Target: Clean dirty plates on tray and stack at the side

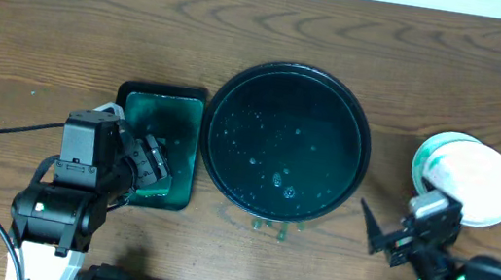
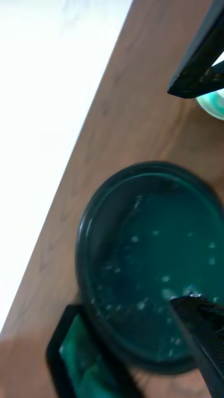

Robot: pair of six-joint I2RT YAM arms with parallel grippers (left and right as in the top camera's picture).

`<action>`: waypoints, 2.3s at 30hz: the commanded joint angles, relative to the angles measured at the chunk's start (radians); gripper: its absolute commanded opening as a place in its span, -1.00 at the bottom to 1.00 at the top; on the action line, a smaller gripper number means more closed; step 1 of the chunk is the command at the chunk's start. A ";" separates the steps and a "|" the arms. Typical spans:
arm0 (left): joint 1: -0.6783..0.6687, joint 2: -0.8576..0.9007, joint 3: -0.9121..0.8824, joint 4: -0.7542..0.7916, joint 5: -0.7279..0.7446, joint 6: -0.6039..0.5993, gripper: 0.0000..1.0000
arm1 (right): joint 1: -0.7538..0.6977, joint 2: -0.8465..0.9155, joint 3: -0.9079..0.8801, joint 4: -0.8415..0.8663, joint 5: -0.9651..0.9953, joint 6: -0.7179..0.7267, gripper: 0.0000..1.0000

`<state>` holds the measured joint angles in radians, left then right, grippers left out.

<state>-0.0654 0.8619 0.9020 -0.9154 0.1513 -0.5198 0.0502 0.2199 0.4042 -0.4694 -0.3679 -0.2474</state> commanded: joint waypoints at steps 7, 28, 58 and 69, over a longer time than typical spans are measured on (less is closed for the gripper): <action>0.005 0.000 0.027 -0.001 -0.002 0.003 0.58 | 0.001 -0.213 -0.282 0.112 0.057 0.071 0.98; 0.005 0.000 0.027 -0.001 -0.002 0.003 0.58 | 0.004 -0.214 -0.399 0.424 0.057 0.089 0.99; 0.011 -0.837 -0.756 0.758 -0.047 0.396 0.58 | 0.004 -0.214 -0.399 0.424 0.057 0.089 0.98; 0.008 -0.861 -0.898 0.855 -0.065 0.388 0.58 | 0.004 -0.214 -0.399 0.424 0.057 0.089 0.98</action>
<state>-0.0544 0.0109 0.0330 -0.0486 0.0975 -0.1505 0.0502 0.0113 0.0078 -0.0433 -0.3161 -0.1719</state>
